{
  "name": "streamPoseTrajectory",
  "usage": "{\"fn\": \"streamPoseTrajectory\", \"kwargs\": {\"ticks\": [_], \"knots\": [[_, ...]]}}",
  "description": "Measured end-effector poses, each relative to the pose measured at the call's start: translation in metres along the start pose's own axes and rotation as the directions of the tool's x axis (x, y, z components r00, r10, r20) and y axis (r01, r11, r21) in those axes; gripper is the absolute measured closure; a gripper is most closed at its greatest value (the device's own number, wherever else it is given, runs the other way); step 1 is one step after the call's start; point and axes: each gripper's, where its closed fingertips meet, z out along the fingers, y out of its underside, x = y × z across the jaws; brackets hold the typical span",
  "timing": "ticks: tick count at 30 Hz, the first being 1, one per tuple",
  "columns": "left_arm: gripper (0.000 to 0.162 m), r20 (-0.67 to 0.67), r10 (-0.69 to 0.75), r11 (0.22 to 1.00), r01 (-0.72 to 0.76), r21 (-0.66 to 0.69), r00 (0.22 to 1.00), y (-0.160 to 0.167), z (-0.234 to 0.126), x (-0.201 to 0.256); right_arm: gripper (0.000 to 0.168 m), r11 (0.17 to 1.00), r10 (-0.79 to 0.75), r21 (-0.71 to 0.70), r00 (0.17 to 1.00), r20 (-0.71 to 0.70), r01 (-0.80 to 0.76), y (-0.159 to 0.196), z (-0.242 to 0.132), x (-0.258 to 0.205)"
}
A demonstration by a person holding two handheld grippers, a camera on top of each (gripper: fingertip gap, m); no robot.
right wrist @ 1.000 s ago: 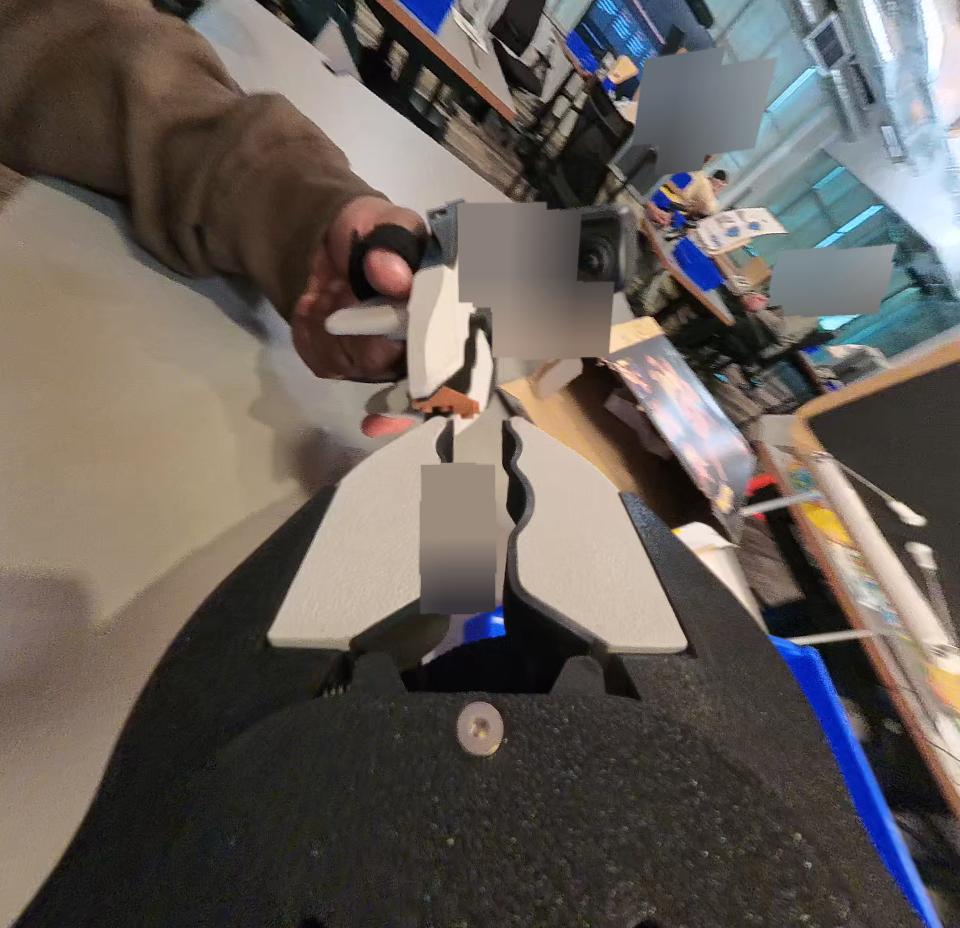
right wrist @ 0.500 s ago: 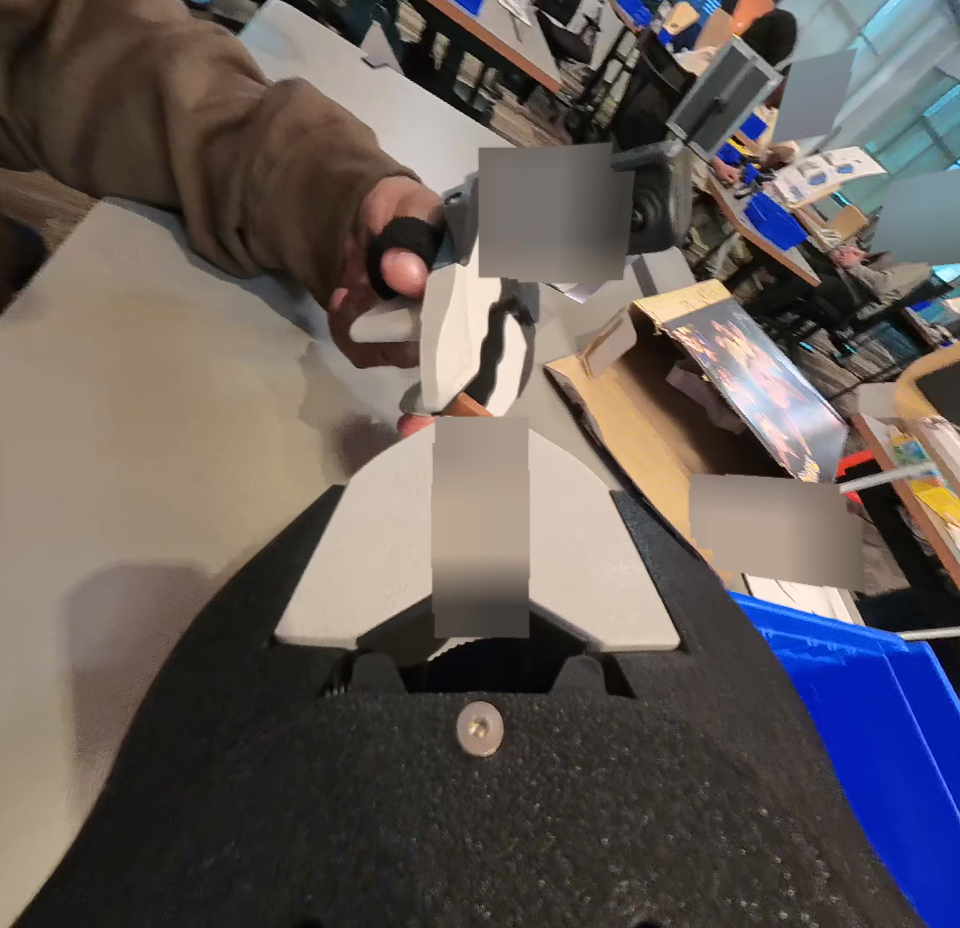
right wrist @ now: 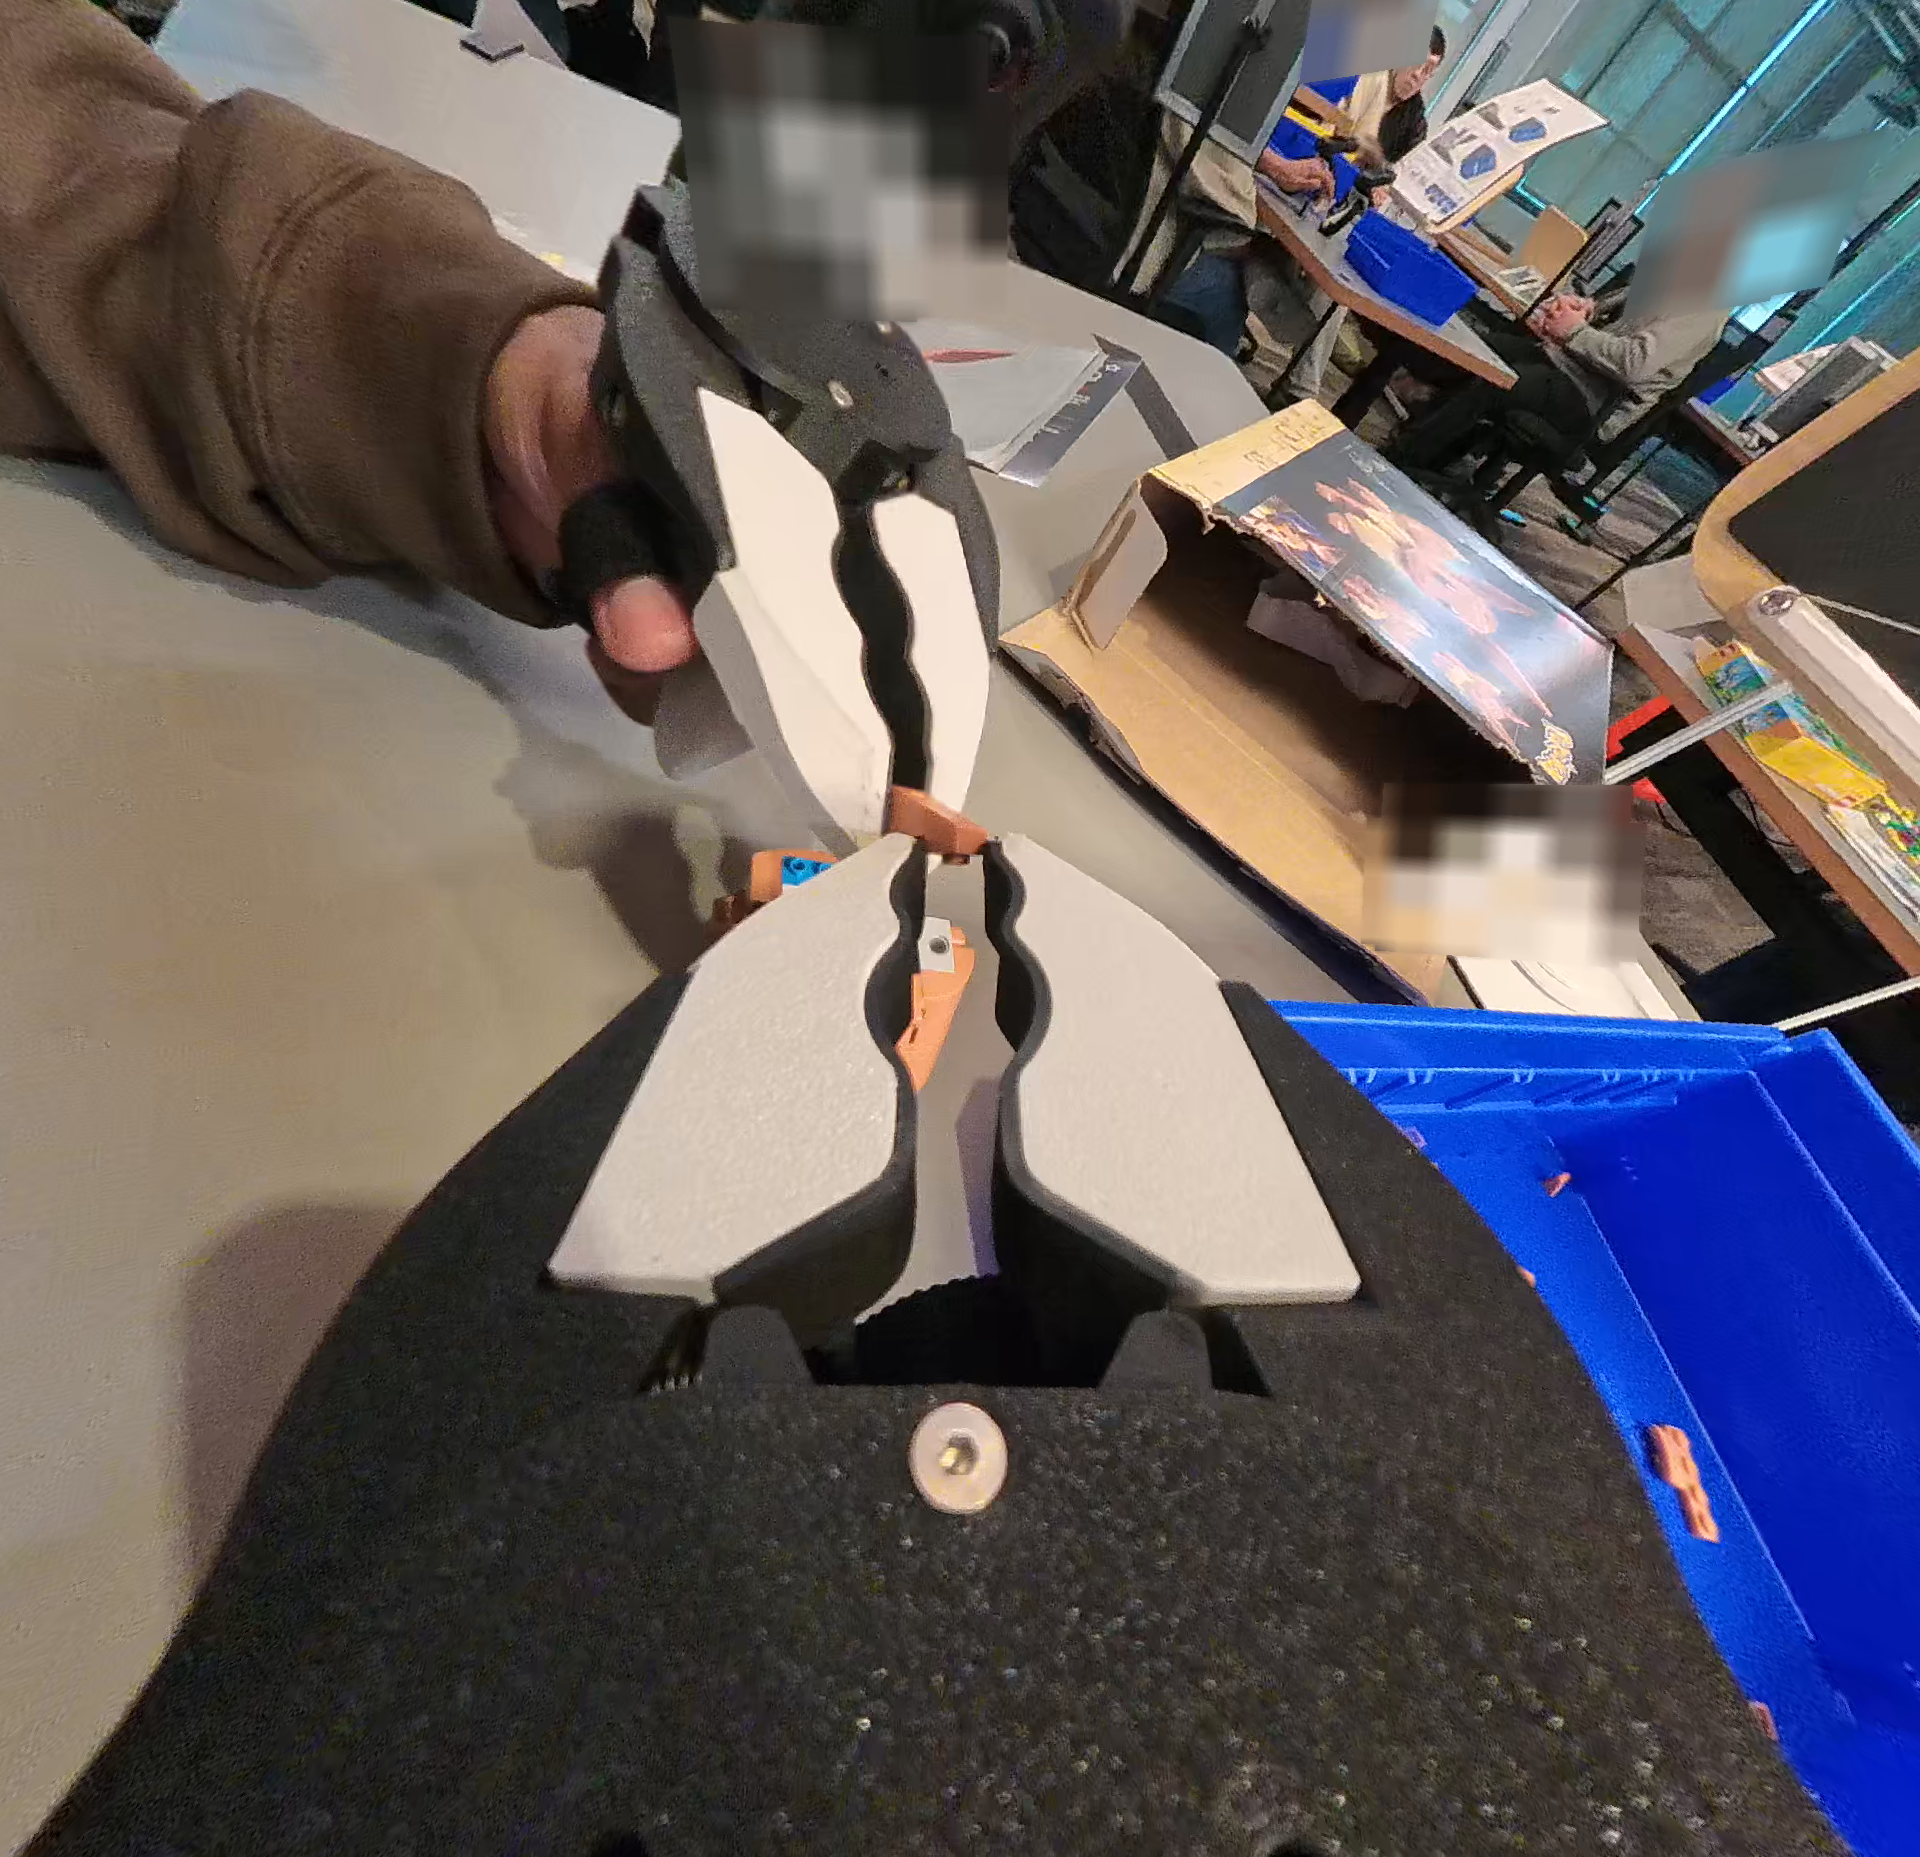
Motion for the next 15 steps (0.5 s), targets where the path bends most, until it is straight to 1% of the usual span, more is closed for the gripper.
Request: {"fn": "streamPoseTrajectory", "kwargs": {"ticks": [3, 7, 9, 11, 15], "knots": [[0.154, 0.046, 0.086, 0.996, -0.086, -0.010, 0.995, 0.000, 0.001, -0.002, 0.159, 0.999, 0.026, 0.021, 1.000, 0.008, -0.026, 0.000, -0.001, -0.001], [0.154, 0.067, 0.150, 0.989, -0.149, -0.023, 0.986, 0.001, 0.000, -0.002, 0.156, 0.994, 0.093, 0.056, 0.994, 0.058, -0.096, -0.002, -0.003, -0.004], [0.154, 0.062, 0.165, 0.986, -0.164, -0.027, 0.984, 0.001, 0.000, 0.000, 0.151, 0.983, 0.155, 0.082, 0.980, 0.125, -0.166, -0.004, -0.004, -0.008], [0.154, 0.046, 0.182, 0.983, -0.181, -0.027, 0.982, 0.000, 0.000, 0.002, 0.150, 0.968, 0.211, 0.098, 0.960, 0.181, -0.231, -0.005, -0.005, -0.011], [0.154, 0.008, 0.237, 0.971, -0.237, -0.037, 0.971, 0.002, -0.001, 0.010, 0.153, 0.955, 0.229, 0.132, 0.943, 0.241, -0.266, -0.011, -0.007, -0.018]]}}
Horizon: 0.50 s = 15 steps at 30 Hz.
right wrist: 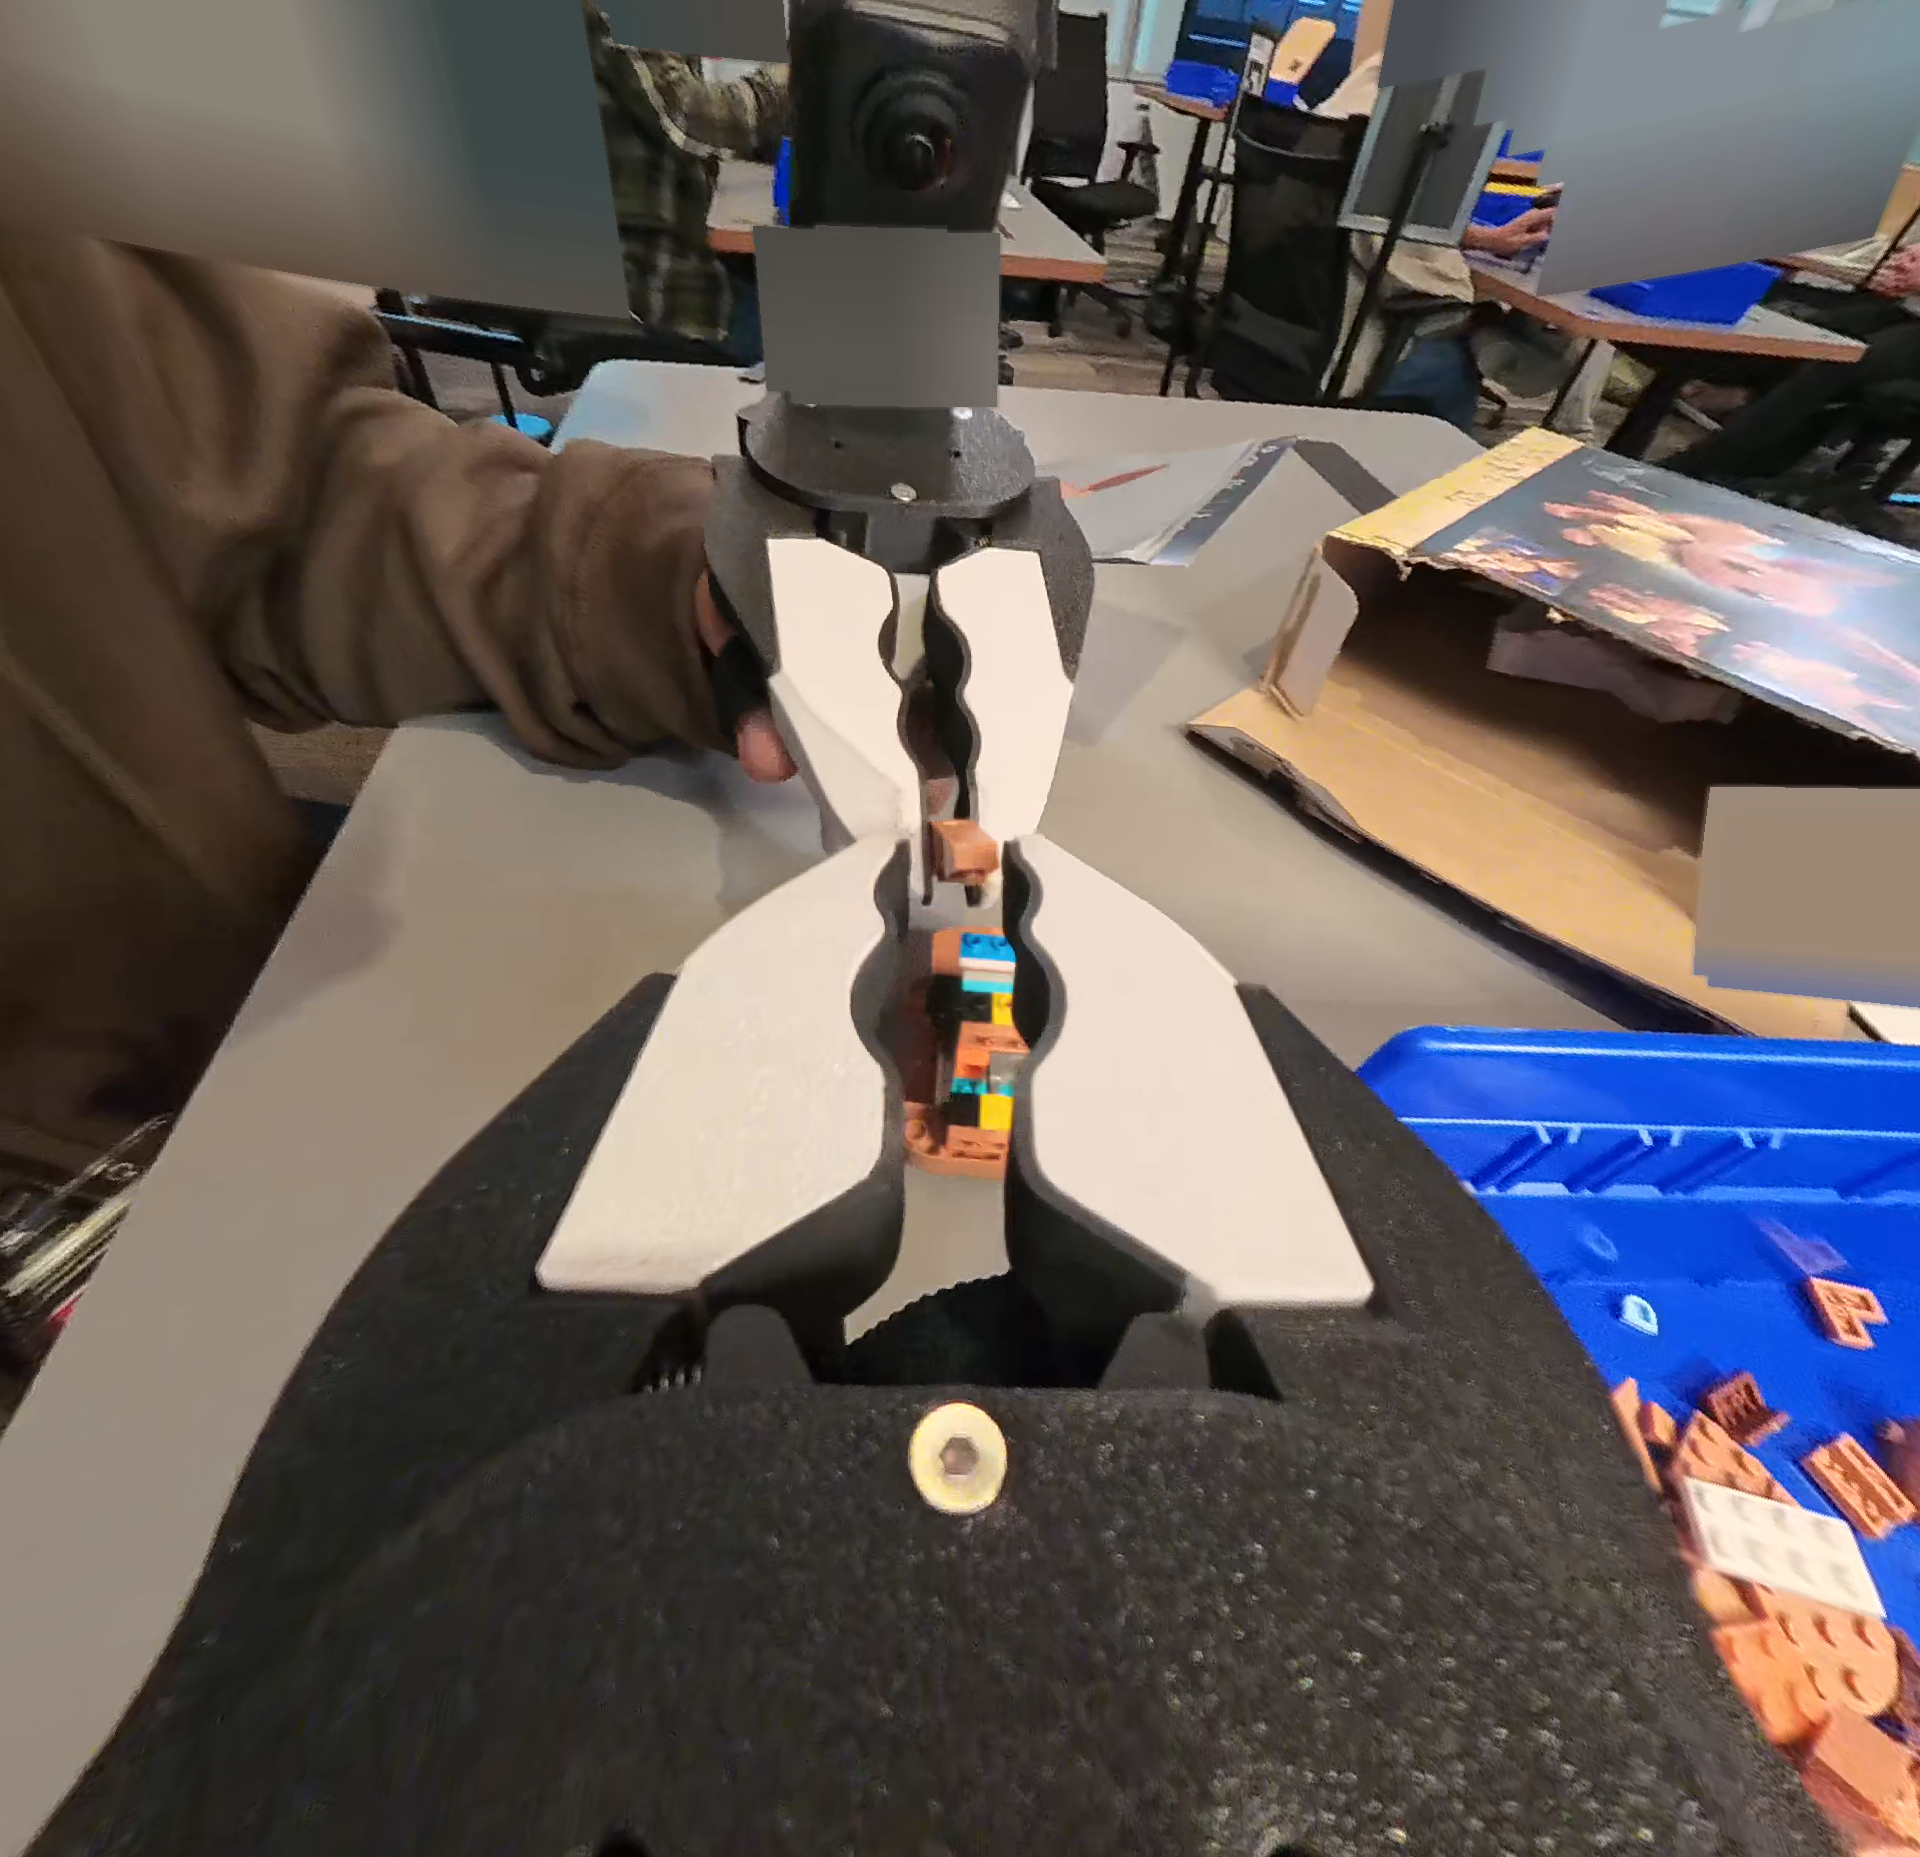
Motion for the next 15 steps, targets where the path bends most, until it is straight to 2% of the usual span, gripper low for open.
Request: {"fn": "streamPoseTrajectory", "kwargs": {"ticks": [4, 15], "knots": [[0.154, -0.036, 0.021, 1.000, -0.021, 0.005, 0.999, -0.0012, -0.0008, 0.0061, 0.160, 1.000, -0.007, 0.010, 1.000, 0.009, 0.007, -0.0031, -0.0002, -0.0032], [0.154, -0.083, 0.022, 0.999, -0.018, 0.047, 0.996, -0.0082, -0.0059, 0.0111, 0.161, 1.000, -0.002, 0.025, 1.000, 0.021, 0.001, -0.0077, 0.0013, -0.0077]]}}
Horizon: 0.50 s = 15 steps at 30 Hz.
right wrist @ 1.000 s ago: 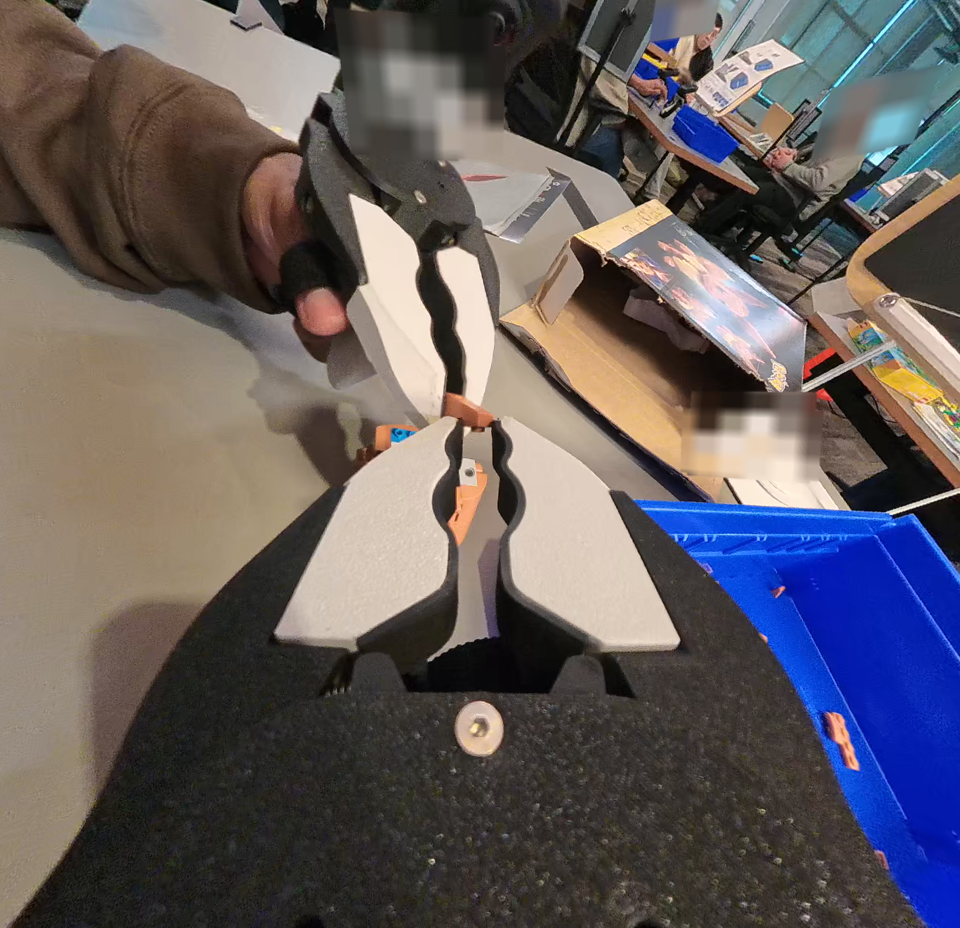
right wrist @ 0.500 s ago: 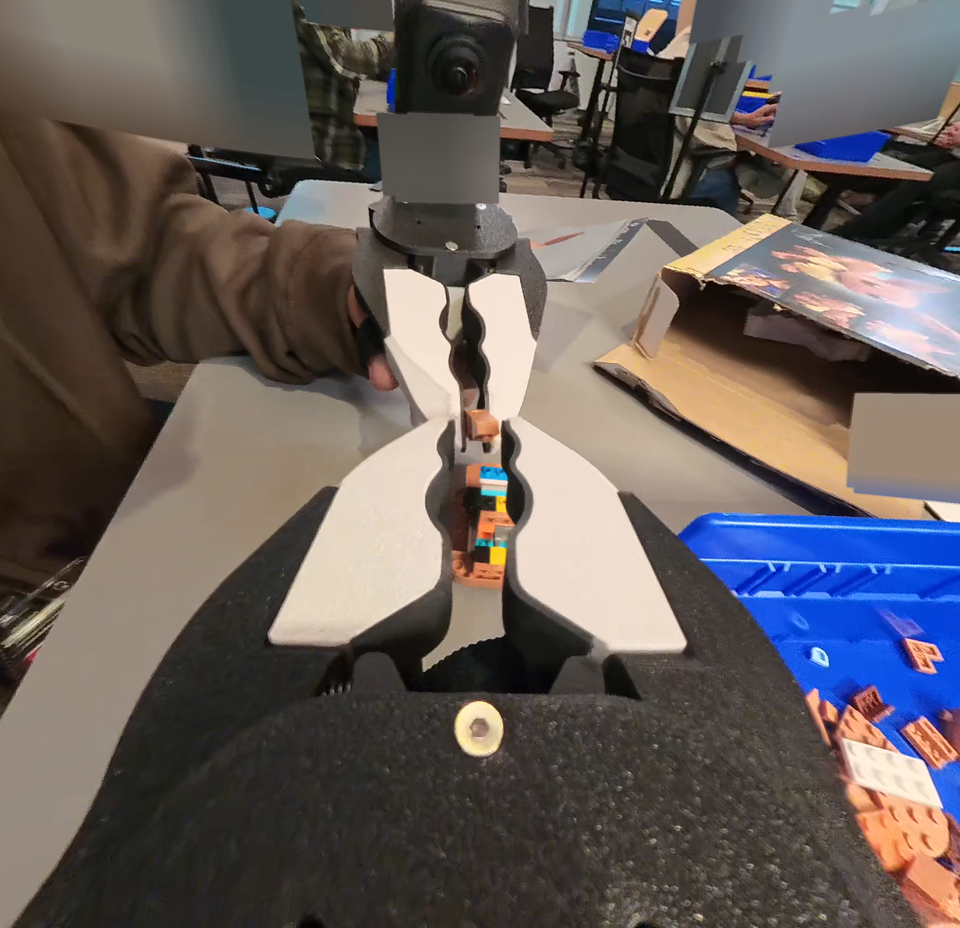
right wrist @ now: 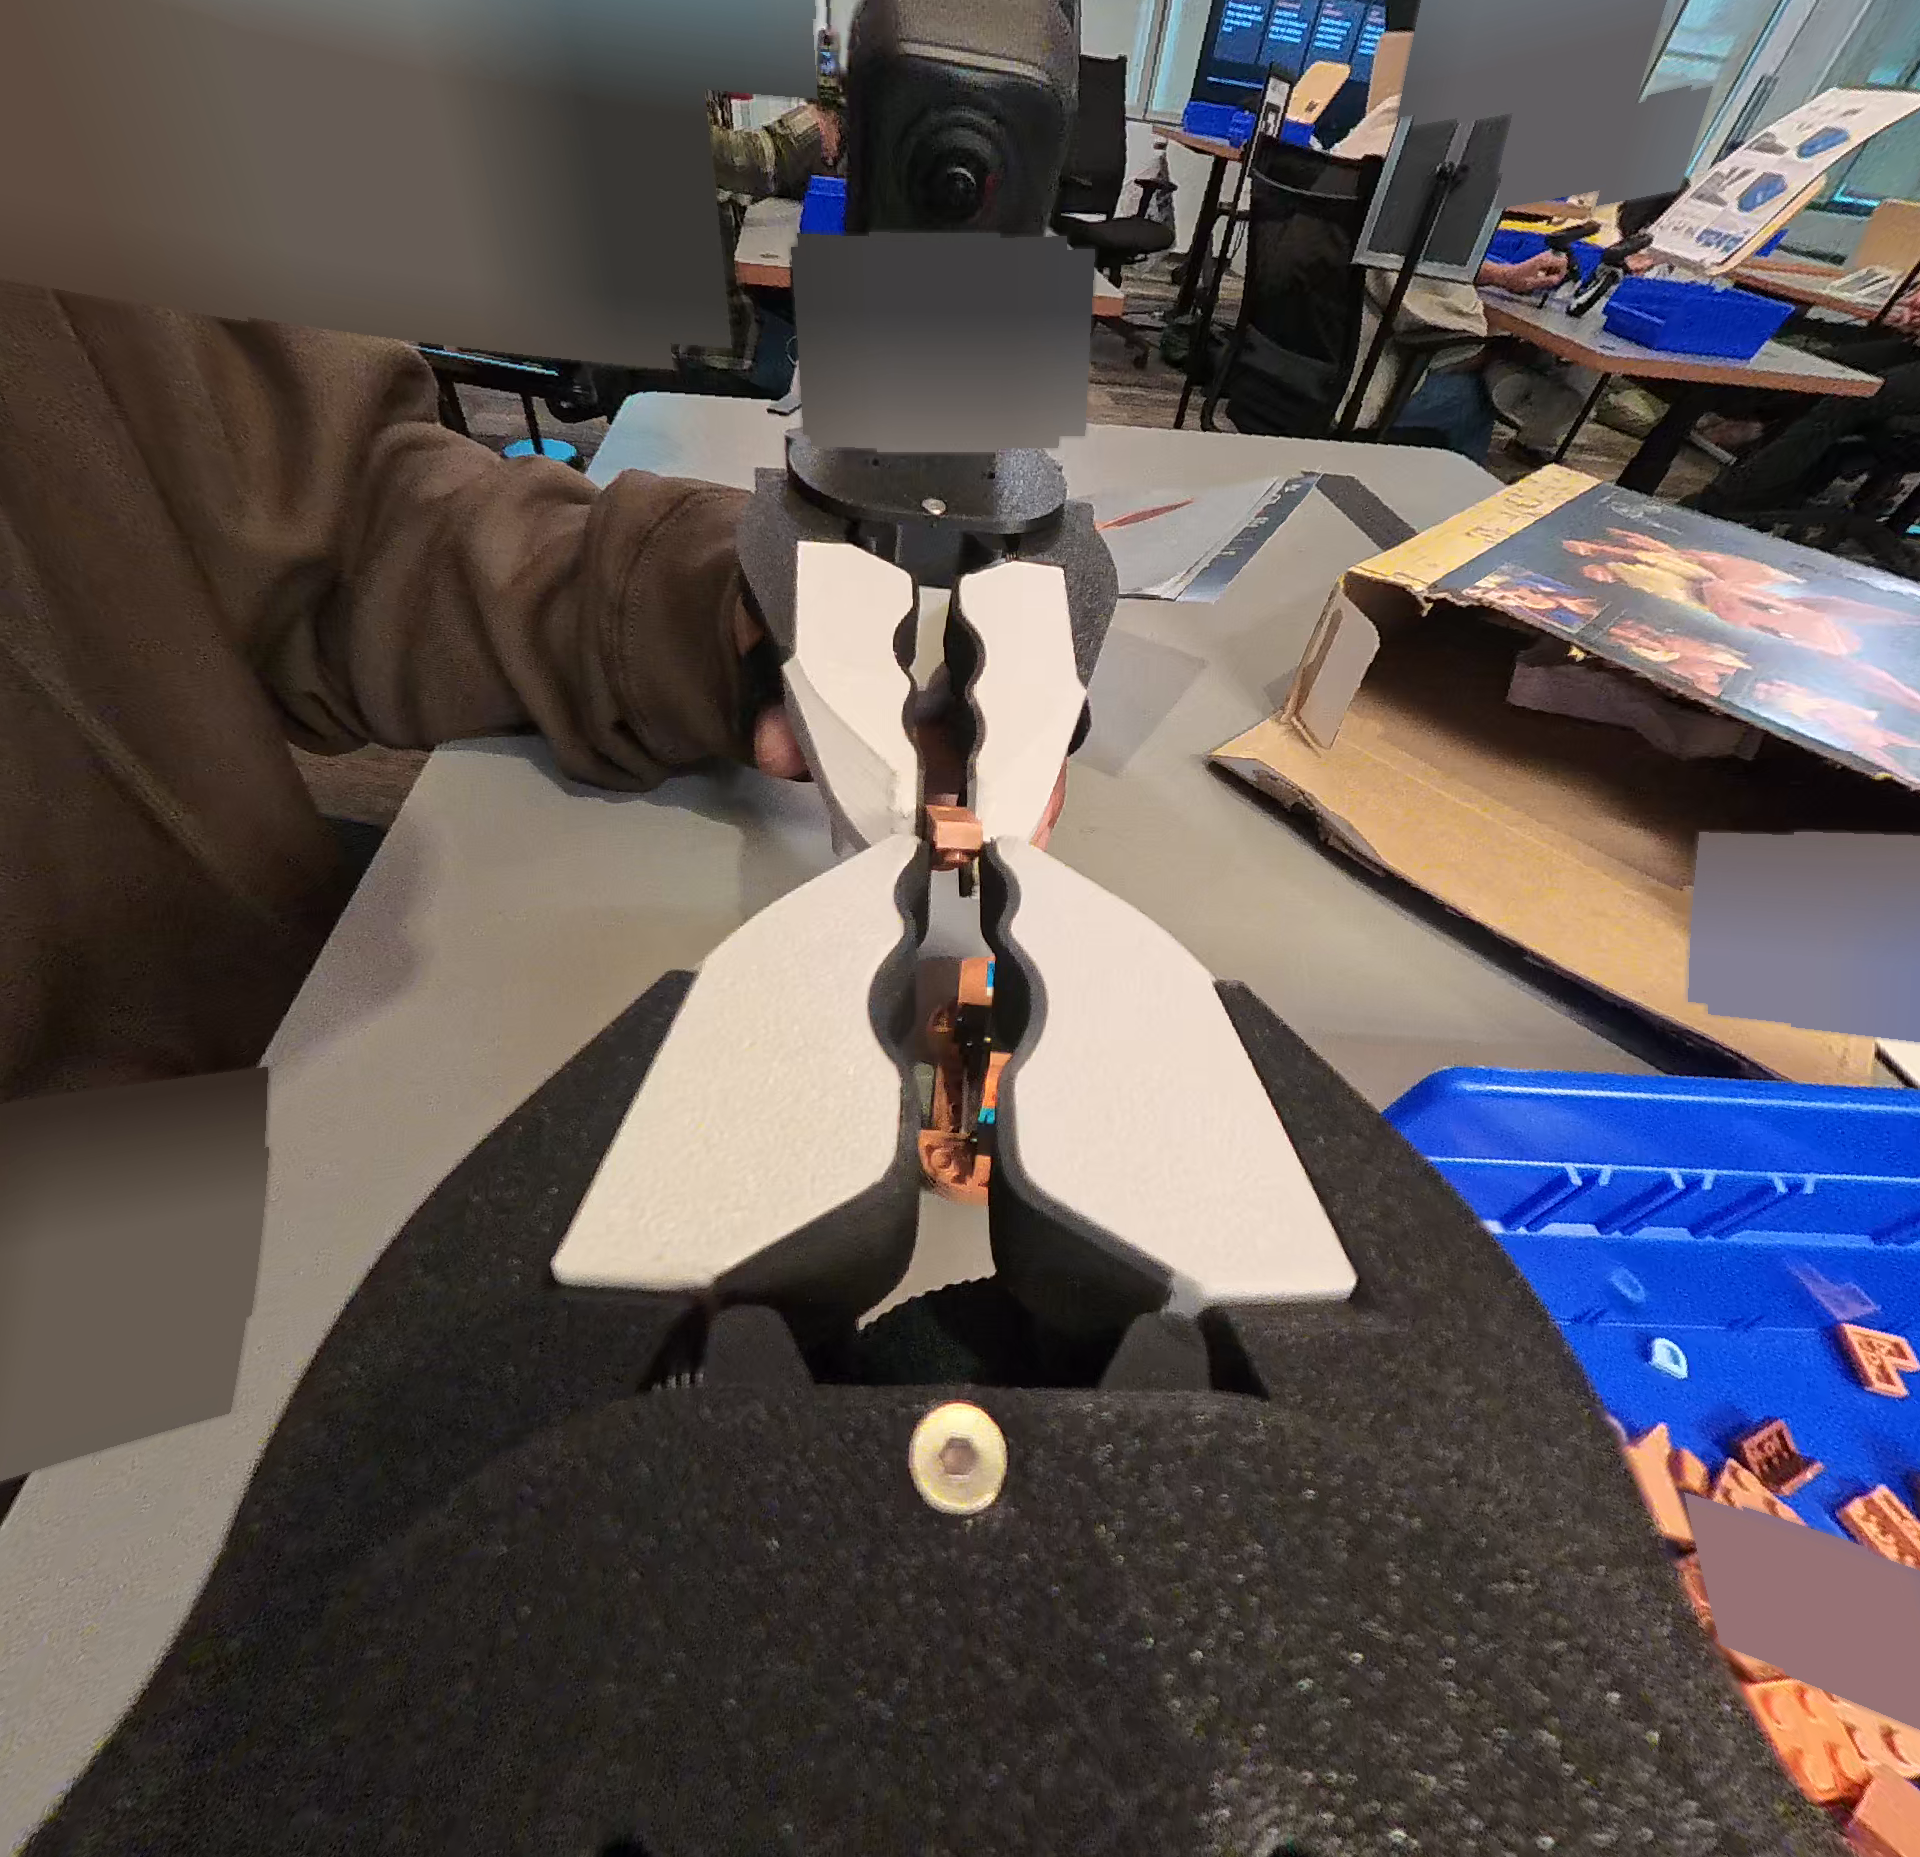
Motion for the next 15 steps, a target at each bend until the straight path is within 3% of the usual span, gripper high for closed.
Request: {"fn": "streamPoseTrajectory", "kwargs": {"ticks": [8, 15], "knots": [[0.154, -0.068, -0.041, 0.999, 0.039, -0.032, 0.997, 0.001, -0.003, 0.008, 0.162, 0.997, -0.081, -0.019, 0.996, 0.027, 0.081, 0.001, 0.002, -0.008], [0.154, -0.261, -0.252, 0.967, 0.248, -0.051, 0.932, 0.002, -0.010, 0.026, 0.162, 0.967, -0.211, -0.134, 0.977, 0.041, 0.215, 0.020, 0.001, -0.010]]}}
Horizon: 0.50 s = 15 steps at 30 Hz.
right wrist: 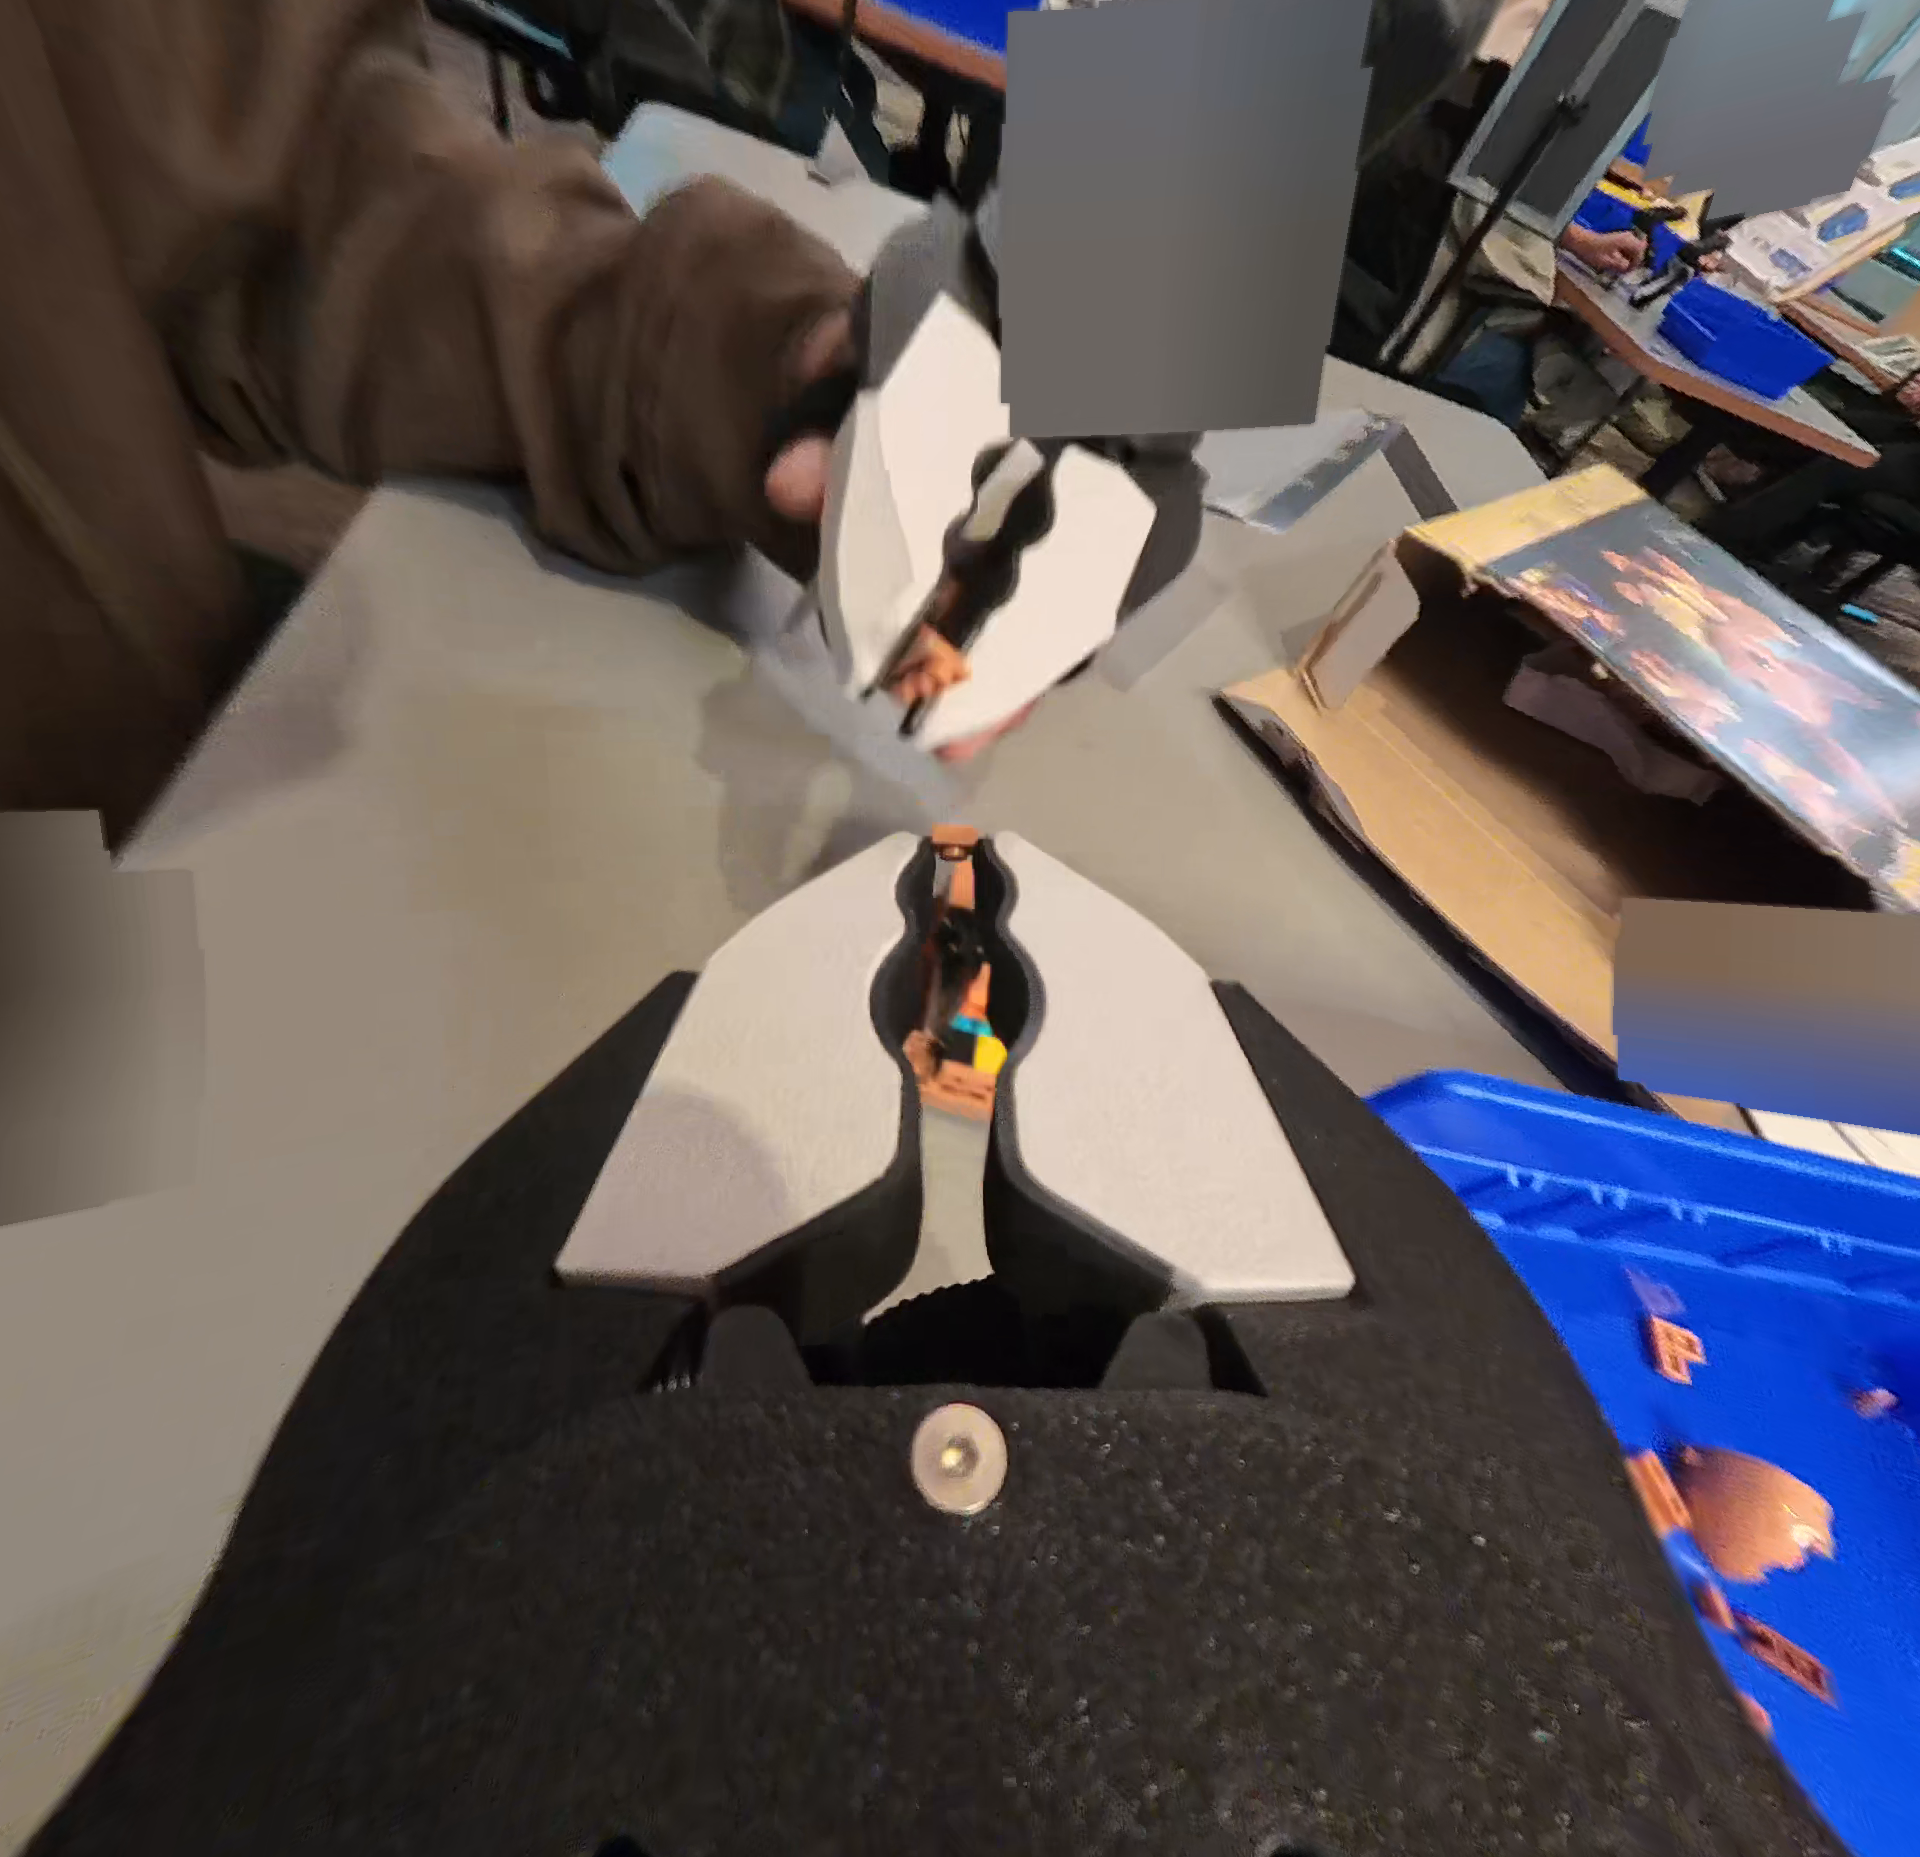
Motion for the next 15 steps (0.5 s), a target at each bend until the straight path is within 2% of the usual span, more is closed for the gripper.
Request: {"fn": "streamPoseTrajectory", "kwargs": {"ticks": [2, 4, 6, 9, 10, 12, 15], "knots": [[0.154, 0.019, -0.034, 0.999, 0.033, 0.030, 0.999, -0.006, -0.005, -0.004, 0.162, 1.000, 0.009, -0.004, 1.000, -0.023, -0.009, 0.003, -0.002, 0.005], [0.154, 0.061, -0.009, 1.000, 0.008, 0.014, 0.998, -0.004, -0.008, -0.009, 0.162, 1.000, 0.022, 0.009, 0.997, -0.080, -0.021, 0.000, -0.005, 0.015], [0.154, 0.091, 0.000, 1.000, -0.001, 0.009, 0.996, -0.004, -0.007, -0.013, 0.161, 0.999, 0.029, -0.023, 0.968, -0.249, -0.036, 0.005, -0.014, 0.042], [0.154, 0.129, 0.010, 1.000, -0.009, -0.004, 0.992, -0.001, -0.005, -0.018, 0.159, 0.980, 0.107, -0.074, 0.810, -0.577, -0.183, 0.031, -0.048, 0.100], [0.154, 0.140, 0.010, 1.000, -0.010, -0.004, 0.990, -0.001, -0.005, -0.020, 0.152, 0.968, 0.122, -0.091, 0.758, -0.640, -0.233, 0.043, -0.057, 0.111], [0.154, 0.161, 0.001, 1.000, -0.002, 0.005, 0.987, -0.002, -0.006, -0.024, 0.141, 0.944, 0.133, -0.132, 0.713, -0.688, -0.303, 0.060, -0.067, 0.120], [0.154, 0.191, -0.024, 1.000, 0.021, 0.021, 0.981, -0.003, -0.008, -0.030, 0.137, 0.953, 0.069, -0.174, 0.734, -0.676, -0.249, 0.057, -0.063, 0.117]]}}
